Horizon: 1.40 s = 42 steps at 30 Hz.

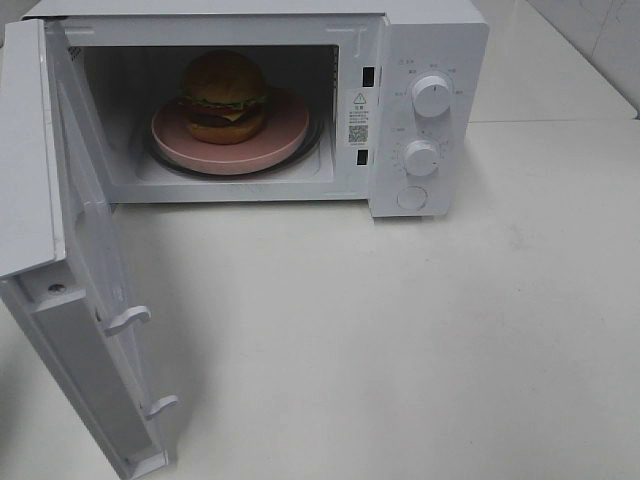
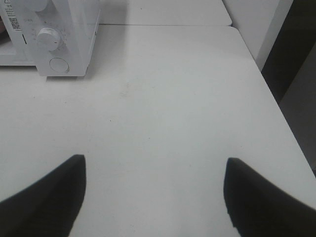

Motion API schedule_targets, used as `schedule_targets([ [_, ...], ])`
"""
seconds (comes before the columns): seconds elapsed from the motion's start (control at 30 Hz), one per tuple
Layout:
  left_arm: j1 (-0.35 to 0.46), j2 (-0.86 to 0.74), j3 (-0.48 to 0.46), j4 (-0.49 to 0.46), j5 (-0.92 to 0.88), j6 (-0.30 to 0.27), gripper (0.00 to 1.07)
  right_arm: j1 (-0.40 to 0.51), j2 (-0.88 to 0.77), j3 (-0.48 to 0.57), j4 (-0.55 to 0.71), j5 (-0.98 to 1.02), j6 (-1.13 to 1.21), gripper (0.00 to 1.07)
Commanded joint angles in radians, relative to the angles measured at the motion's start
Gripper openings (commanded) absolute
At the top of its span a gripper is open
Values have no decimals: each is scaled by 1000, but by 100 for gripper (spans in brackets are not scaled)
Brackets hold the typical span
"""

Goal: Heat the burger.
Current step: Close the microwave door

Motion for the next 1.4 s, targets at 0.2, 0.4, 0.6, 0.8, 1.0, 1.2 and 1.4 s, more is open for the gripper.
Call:
schedule_targets([
  [0.2, -5, 170, 119, 34, -446, -6, 0, -6, -27, 6, 4, -6, -9, 76],
  [0.4, -5, 302, 143, 108, -548, -15, 0, -6, -27, 6, 4, -6, -9, 76],
  [0.6, -5, 399, 143, 243, -633, -103, 0, -6, -27, 6, 4, -6, -9, 76],
  [0.8, -5, 518, 143, 400, -770, -234, 0, -6, -27, 6, 4, -6, -9, 76],
  [1.0, -5, 637, 136, 502, -902, -275, 0, -6, -27, 6, 4, -6, -9, 76],
  [1.2, -21, 737, 99, 555, -948, -307, 0, -6, -27, 6, 4, -6, -9, 76],
  [1.4, -96, 794, 58, 534, -939, -309, 0, -6, -27, 6, 4, -6, -9, 76],
])
